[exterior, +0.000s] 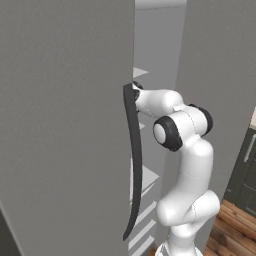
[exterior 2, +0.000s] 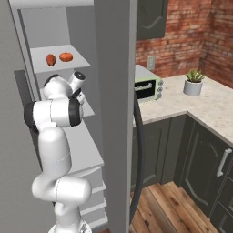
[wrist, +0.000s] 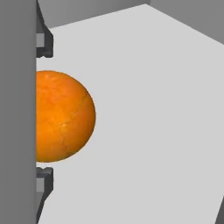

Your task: Take the orange and broccoli from the second highest rack and move them to the highest rack where the squash and sweet potato are located, to maximize freezer space. Close the freezer door after rearranging.

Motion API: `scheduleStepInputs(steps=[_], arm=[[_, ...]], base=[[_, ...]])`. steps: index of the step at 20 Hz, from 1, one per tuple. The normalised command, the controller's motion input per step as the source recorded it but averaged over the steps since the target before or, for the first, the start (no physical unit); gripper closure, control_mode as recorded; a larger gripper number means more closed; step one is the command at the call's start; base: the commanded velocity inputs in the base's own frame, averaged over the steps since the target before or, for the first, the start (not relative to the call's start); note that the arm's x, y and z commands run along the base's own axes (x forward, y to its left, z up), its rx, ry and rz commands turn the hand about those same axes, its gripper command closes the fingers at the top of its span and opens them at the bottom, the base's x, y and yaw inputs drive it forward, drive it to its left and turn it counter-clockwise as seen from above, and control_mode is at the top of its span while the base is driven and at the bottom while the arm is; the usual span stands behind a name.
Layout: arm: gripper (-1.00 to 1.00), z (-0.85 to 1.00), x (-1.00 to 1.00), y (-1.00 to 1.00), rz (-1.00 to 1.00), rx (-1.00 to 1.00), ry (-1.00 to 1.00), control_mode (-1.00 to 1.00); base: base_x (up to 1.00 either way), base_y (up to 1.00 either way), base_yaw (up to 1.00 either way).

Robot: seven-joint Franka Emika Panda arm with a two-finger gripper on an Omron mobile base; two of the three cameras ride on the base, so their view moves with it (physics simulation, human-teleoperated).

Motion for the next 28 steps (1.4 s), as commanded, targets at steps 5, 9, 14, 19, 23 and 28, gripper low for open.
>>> scheduleStepInputs(steps=[5,9,14,19,23,28], arm=[[-1.00,-0.22,0.00,0.25,0.00,0.00,0.00,-1.00],[-1.00,-0.28,0.00,0.15,0.00,0.00,0.00,-1.00],[1.00,-0.51,-0.01,0.19,0.00,-0.06,0.02,-1.00],[1.00,-0.47,-0.04,0.15,0.00,-0.03,0.00,-1.00],[1.00,-0.23,-0.19,0.03,0.00,0.00,-0.06,-1.00],[1.00,-0.12,-0.47,-0.09,0.00,0.00,-0.11,-1.00]], base=[[0.00,0.00,0.00],[0.00,0.00,0.00],[0.00,0.00,0.00],[0.00,0.00,0.00],[0.00,0.00,0.00],[0.00,0.00,0.00]])
